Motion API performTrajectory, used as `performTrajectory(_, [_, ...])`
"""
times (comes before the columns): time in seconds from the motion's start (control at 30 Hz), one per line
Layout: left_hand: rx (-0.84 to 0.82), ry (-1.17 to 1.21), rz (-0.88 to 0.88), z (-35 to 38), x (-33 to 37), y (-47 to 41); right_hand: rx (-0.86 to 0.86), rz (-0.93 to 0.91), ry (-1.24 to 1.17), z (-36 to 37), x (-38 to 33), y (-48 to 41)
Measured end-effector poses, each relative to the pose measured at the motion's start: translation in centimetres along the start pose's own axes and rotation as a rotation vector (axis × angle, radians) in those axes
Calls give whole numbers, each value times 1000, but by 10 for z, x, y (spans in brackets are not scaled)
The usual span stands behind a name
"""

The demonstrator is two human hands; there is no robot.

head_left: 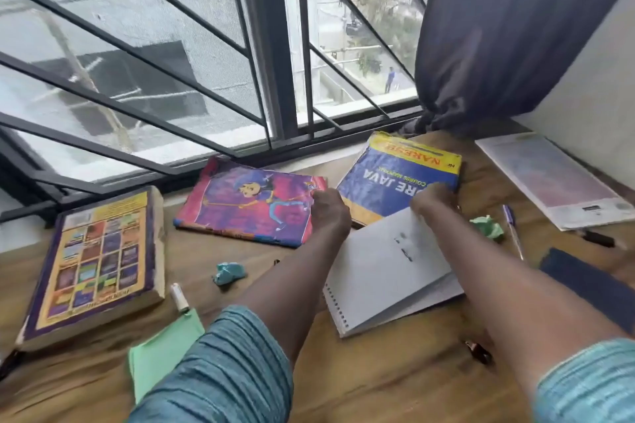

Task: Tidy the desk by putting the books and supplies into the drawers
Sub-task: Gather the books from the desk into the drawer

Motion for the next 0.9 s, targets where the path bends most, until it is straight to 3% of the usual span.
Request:
performTrajectory(0.17, [6,73,-102,1,-11,-12,-157,172,-461,4,15,-31])
performTrajectory(0.3, [-21,43,-60,0,-9,-14,-274,161,-621,0,2,-22])
performTrajectory(0.53, [10,94,-65,1,-11,8,-102,51,-871,-28,-15,2])
performTrajectory(0.63, [28,172,9,0,-9,23,-83,50,-1033,-38,-15,10])
performTrajectory(0.73, [170,233,202,-19,4,43,-70,23,-1243,-54,-18,14])
performTrajectory(0.9, [226,200,439,-33,14,88,114,61,-1630,-100,-7,58])
Point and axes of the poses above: each hand's wrist, its own y-axis away from the middle knuckle, its own z-axis out of the palm, x = y × z, the point moved 8 cm from there along -y, towards the middle knuckle, and after that the axes turned 2 degrees about x, right-handed, at the moved point
